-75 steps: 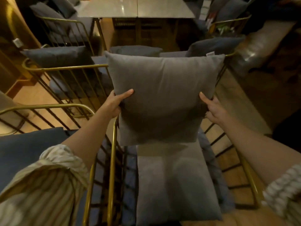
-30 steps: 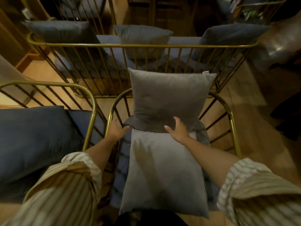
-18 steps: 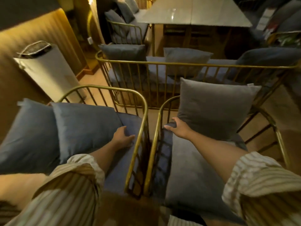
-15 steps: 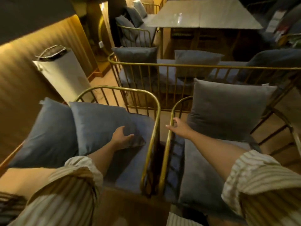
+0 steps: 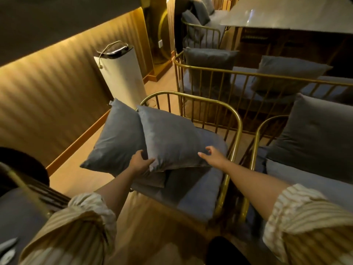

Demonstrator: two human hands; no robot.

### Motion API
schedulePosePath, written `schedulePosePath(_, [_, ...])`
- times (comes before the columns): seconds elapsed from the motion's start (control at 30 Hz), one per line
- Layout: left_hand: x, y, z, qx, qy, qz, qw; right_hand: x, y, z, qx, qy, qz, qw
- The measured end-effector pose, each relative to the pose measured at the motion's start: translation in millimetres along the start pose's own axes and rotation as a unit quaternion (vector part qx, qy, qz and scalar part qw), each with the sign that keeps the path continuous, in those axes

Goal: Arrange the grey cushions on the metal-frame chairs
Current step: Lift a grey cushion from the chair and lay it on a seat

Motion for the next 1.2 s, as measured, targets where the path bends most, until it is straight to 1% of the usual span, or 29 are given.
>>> schedulePosePath(0.2, [-16.0, -44.1, -24.1, 0.030, 0.024, -0.011, 0.999, -11.5, -55.9, -3.5, -0.056, -0.022, 0.009, 0.998])
schedulePosePath(0.27, [-23.6, -62.3, -26.7, 0.039, 0.040, -0.021, 0.998, -10.9, -80.9, -4.3, -0.082, -0.050, 0.009, 0.995])
schedulePosePath(0.37, [-32.2, -98.8, -29.8, 0.057, 0.064, -0.020, 0.996, -8.6, -125.2, -7.5, -0.122, -0.078, 0.021, 0.989])
schedulePosePath(0.47, [-42.9, -148.1, -28.1, 0.071, 0.087, -0.019, 0.993, -10.4, -170.2, -8.8, -0.156, -0.082, 0.016, 0.984])
schedulePosePath(0.53, [-46.4, -182.1, -32.5, 0.085, 0.055, -0.005, 0.995, -14.0, -194.0, -8.1, -0.178, -0.080, 0.000, 0.981])
schedulePosePath(0.6, [-53.1, -212.3, -42.8, 0.123, 0.038, 0.015, 0.992, -17.4, -219.3, -5.8, -0.194, -0.077, -0.015, 0.978])
schedulePosePath(0.7, [-50.5, -243.0, -42.4, 0.161, -0.004, 0.047, 0.986, -23.7, -256.7, -4.4, -0.200, -0.099, -0.039, 0.974])
schedulePosePath(0.8, [-49.1, -279.5, -56.1, 0.192, -0.037, 0.062, 0.979, -30.6, -299.0, -1.1, -0.210, -0.119, -0.058, 0.969])
schedulePosePath(0.83, [-49.4, -290.7, -61.8, 0.199, -0.038, 0.063, 0.977, -35.9, -318.1, 5.3, -0.202, -0.127, -0.071, 0.969])
schedulePosePath(0.9, [-49.8, -307.9, -70.0, 0.187, -0.040, 0.062, 0.980, -50.6, -357.3, 28.3, -0.199, -0.139, -0.091, 0.966])
schedulePosePath(1.0, [-52.9, -320.9, -82.8, 0.159, -0.034, 0.061, 0.985, -56.9, -364.1, 24.2, -0.202, -0.168, -0.110, 0.959])
schedulePosePath(1.07, [-54.6, -321.6, -88.3, 0.149, -0.033, 0.061, 0.986, -53.6, -350.5, 11.7, -0.205, -0.176, -0.094, 0.958])
schedulePosePath(1.17, [-55.1, -319.3, -92.1, 0.144, -0.017, 0.058, 0.988, -57.7, -366.3, 38.3, -0.208, -0.213, -0.074, 0.952])
schedulePosePath(1.2, [-54.2, -318.7, -93.4, 0.145, -0.010, 0.058, 0.988, -50.2, -352.8, 27.1, -0.220, -0.226, -0.054, 0.948])
Point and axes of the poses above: each hand's wrist, its own y-axis away from the middle knuckle, its own x-axis out of the back of the hand, z = x × y, the point moved 9 cm from there along -y, towards the middle knuckle, and after that the axes turned 14 degrees about -x, right-handed, at the moved point
